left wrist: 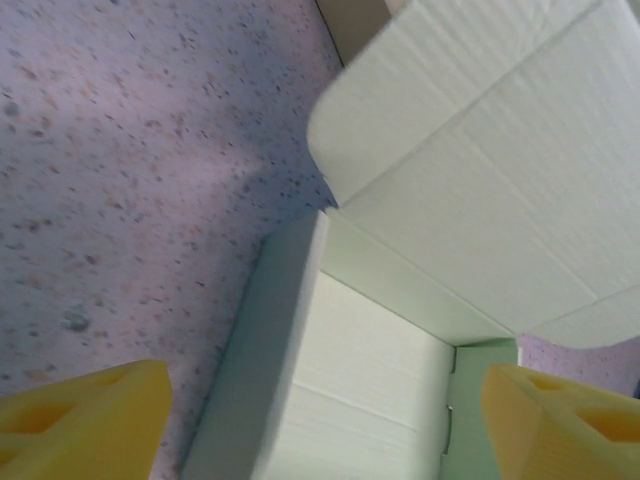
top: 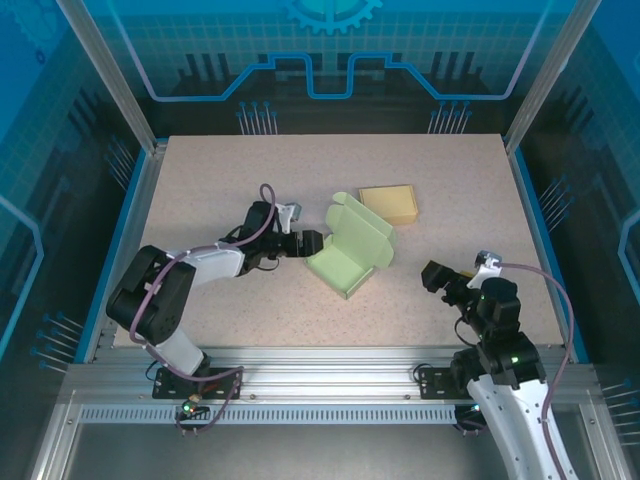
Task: Fold the paper box
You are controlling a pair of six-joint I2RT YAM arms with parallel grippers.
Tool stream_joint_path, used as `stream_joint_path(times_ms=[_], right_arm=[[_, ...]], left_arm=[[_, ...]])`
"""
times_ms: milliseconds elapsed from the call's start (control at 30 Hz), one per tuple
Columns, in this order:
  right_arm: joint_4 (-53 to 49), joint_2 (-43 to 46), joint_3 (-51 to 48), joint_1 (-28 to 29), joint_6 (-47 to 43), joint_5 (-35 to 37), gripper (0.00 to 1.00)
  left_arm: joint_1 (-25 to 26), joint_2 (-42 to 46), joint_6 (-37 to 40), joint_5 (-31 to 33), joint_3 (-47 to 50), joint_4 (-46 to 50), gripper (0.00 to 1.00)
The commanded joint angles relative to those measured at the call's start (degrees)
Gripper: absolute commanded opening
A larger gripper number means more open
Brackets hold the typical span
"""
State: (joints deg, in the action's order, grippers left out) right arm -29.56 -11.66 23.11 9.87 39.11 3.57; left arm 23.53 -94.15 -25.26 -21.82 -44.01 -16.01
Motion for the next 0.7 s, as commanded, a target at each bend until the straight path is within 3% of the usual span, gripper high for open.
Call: stream_joint_path(times_ms=[0, 400, 433, 500, 567, 667], right_arm=[[4.25, 0.32, -1.9, -1.3, 2.94, -2.25, 1.0], [9.25, -6.97, -3.87, -2.82, 1.28, -4.78, 1.0], [7.17, -6.93, -3.85, -2.8, 4.04, -1.05, 1.0], [-4.95, -7.0, -2.41, -3.0, 21.42, 10.89, 1.0], [0.24, -5.94, -3.75, -3.28, 10.63, 8.63, 1.0], [1.26, -5.55, -3.57, -3.35, 8.37, 9.75, 1.0]], left_arm=[[2.22, -0.25, -2.38, -1.84, 2.21, -2.15, 0.82], [9.97, -0.51, -9.91, 0.35, 6.36, -9.47, 0.82], [11.02, -0.68, -10.84, 0.91, 6.77, -10.48, 0.82], [13.13, -0.86, -12.94, 1.79, 7.63, -12.8, 0.82], [14.98, -1.04, -15.6, 2.58, 8.93, -16.25, 0.82], [16.83, -0.87, -18.81, 3.82, 10.96, -21.17, 0.82]])
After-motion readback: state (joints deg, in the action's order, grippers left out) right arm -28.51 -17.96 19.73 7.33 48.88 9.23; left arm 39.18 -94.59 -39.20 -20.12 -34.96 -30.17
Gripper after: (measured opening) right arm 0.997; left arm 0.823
